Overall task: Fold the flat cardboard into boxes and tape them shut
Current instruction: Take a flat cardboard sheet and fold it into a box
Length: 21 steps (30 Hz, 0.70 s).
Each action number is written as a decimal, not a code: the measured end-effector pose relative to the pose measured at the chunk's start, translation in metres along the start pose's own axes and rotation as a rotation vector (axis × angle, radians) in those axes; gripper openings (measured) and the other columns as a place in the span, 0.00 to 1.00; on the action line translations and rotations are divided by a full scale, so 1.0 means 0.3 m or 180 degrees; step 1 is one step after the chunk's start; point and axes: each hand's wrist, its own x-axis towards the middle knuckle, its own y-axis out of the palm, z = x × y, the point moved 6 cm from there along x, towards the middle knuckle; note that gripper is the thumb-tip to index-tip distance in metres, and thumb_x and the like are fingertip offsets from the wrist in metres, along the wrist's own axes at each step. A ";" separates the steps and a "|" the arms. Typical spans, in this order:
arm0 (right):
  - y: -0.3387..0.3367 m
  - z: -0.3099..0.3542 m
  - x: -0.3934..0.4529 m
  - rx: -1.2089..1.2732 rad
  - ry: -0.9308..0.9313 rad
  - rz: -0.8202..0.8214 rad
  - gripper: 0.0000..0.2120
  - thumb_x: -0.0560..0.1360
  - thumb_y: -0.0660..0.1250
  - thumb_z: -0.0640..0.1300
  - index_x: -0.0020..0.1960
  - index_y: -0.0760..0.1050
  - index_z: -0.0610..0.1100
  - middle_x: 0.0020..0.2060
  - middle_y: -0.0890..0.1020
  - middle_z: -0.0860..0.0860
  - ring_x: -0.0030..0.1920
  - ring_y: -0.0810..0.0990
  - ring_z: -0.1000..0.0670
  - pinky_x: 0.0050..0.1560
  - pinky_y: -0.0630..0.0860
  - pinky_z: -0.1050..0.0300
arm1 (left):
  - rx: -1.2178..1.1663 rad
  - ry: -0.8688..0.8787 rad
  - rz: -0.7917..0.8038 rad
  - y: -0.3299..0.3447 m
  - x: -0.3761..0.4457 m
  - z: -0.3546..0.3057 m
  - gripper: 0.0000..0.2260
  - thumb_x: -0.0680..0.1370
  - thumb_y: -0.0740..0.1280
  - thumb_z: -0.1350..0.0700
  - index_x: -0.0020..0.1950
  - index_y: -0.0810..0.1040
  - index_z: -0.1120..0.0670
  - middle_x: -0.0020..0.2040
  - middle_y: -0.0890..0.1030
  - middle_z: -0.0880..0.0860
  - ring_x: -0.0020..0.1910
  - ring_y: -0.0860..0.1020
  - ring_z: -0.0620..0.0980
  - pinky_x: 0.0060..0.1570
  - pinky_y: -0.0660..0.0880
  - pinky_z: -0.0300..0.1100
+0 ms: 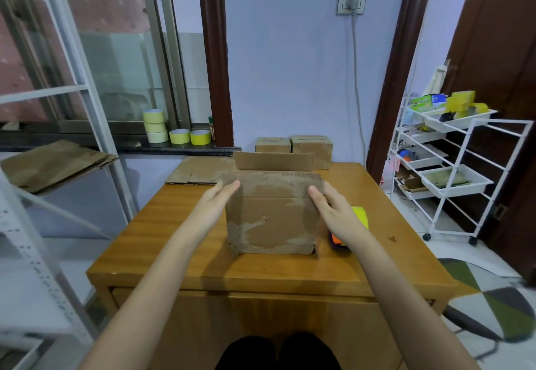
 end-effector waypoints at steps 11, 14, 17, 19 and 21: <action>0.011 -0.078 0.012 0.0439 0.0104 -0.0604 0.10 0.80 0.62 0.46 0.60 0.75 0.56 0.61 0.78 0.54 0.63 0.75 0.54 0.63 0.74 0.46 | -0.0204 0.0611 -0.0537 0.008 -0.024 -0.045 0.14 0.81 0.62 0.51 0.64 0.76 0.55 0.60 0.79 0.49 0.61 0.75 0.47 0.63 0.72 0.47; 0.007 -0.093 0.014 0.0508 0.0178 -0.0669 0.12 0.79 0.63 0.47 0.62 0.75 0.53 0.61 0.77 0.55 0.63 0.75 0.54 0.63 0.74 0.47 | -0.0279 0.0606 -0.0613 0.005 -0.026 -0.048 0.12 0.80 0.63 0.54 0.63 0.76 0.53 0.58 0.78 0.47 0.60 0.75 0.47 0.60 0.72 0.43; -0.008 -0.113 0.012 0.0571 0.0256 -0.0835 0.18 0.78 0.66 0.47 0.67 0.72 0.48 0.63 0.76 0.55 0.66 0.72 0.55 0.59 0.75 0.62 | -0.0463 0.0491 -0.0670 0.001 -0.019 -0.038 0.13 0.79 0.65 0.54 0.63 0.76 0.52 0.61 0.77 0.47 0.62 0.73 0.46 0.63 0.70 0.44; -0.012 -0.122 0.011 0.0532 0.0320 -0.0879 0.20 0.78 0.66 0.47 0.69 0.71 0.48 0.65 0.75 0.54 0.67 0.70 0.56 0.55 0.73 0.72 | -0.0625 0.0411 -0.0746 -0.001 -0.016 -0.032 0.14 0.78 0.67 0.55 0.64 0.76 0.51 0.62 0.77 0.47 0.62 0.73 0.45 0.64 0.69 0.44; -0.014 -0.132 0.011 0.0572 0.0365 -0.0905 0.21 0.78 0.66 0.46 0.70 0.69 0.48 0.66 0.74 0.53 0.68 0.70 0.57 0.54 0.73 0.72 | -0.0708 0.0377 -0.0769 0.003 -0.017 -0.033 0.14 0.78 0.67 0.57 0.63 0.76 0.50 0.60 0.77 0.46 0.61 0.73 0.44 0.64 0.70 0.44</action>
